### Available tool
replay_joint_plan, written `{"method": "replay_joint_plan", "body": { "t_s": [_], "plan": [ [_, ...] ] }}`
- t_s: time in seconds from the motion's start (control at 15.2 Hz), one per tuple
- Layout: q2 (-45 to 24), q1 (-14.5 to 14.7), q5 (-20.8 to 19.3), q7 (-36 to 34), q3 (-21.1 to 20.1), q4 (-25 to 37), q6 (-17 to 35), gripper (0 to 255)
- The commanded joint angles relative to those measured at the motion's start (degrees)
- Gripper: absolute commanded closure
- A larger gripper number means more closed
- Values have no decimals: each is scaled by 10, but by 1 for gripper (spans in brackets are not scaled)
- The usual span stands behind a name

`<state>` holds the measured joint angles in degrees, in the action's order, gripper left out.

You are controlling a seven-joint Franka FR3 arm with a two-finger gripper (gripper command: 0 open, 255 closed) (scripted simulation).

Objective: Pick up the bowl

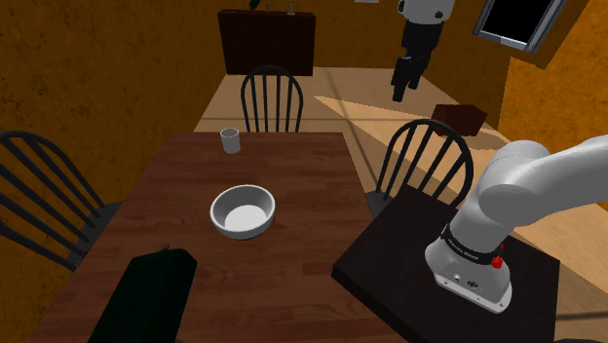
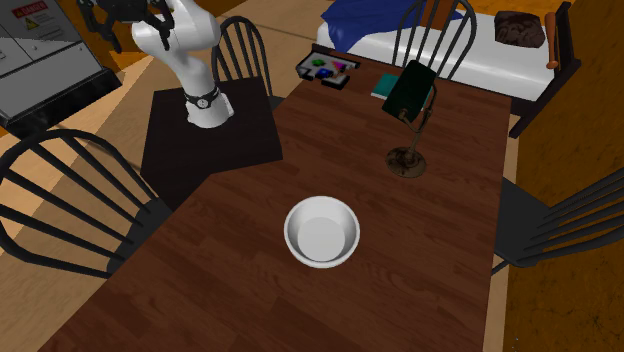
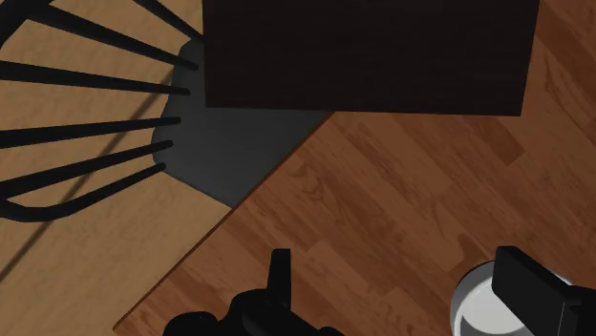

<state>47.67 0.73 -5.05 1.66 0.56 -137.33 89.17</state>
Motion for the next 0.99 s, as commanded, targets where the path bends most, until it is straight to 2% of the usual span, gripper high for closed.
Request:
{"method": "replay_joint_plan", "body": {
  "t_s": [0.0,0.46,0.92],
  "plan": [
    [0,0,0,0,0,0,0,0],
    [-93,15,28,-35,-20,-41,130,0],
    [-219,29,50,-64,-41,-43,257,0]
  ]
}}
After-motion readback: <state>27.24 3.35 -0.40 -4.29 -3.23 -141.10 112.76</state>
